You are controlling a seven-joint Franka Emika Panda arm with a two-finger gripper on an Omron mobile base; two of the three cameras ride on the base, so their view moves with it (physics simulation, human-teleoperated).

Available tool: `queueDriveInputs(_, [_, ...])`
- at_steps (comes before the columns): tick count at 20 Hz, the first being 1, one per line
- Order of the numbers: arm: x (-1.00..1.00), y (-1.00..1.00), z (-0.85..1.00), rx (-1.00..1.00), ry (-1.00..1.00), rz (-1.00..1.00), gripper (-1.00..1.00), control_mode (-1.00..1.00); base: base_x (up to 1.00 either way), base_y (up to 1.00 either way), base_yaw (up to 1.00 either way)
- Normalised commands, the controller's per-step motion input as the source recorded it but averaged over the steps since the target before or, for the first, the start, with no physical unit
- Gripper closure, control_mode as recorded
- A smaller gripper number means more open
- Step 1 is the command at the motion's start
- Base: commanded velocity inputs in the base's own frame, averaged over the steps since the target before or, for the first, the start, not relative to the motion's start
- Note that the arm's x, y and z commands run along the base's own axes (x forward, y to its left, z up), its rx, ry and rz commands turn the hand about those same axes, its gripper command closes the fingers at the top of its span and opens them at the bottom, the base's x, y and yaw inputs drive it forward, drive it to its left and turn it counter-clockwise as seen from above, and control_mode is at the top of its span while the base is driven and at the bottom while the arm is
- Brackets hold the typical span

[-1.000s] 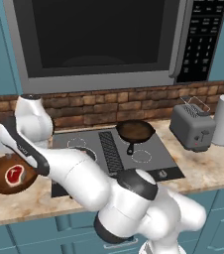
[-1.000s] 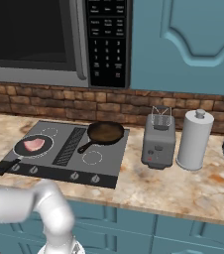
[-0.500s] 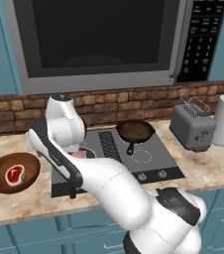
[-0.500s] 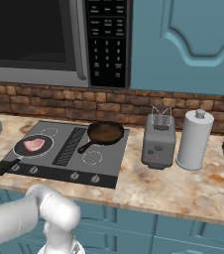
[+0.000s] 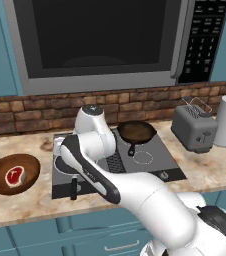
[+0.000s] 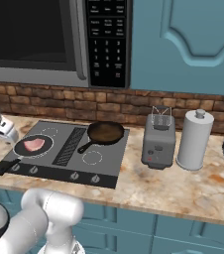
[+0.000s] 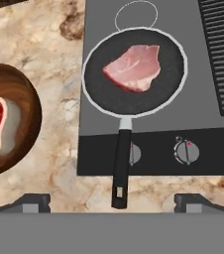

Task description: Place one of the steaks on the plate and the other in the bowl. Then place the bowl in the fridge.

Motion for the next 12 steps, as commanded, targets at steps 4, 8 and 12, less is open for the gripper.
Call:
queueDriveInputs(4, [0.0, -0.26, 0.0, -0.18, 0.0, 0.13, -1.0, -1.0, 0.0, 0.0, 0.0])
queueDriveInputs(8, [0.0, -0.21, 0.0, -0.34, 0.0, 0.15, -1.0, -1.0, 0.0, 0.0, 0.0])
queueDriveInputs(12, [0.0, -0.19, 0.0, -0.27, 0.0, 0.11, -1.0, -1.0, 0.0, 0.0, 0.0])
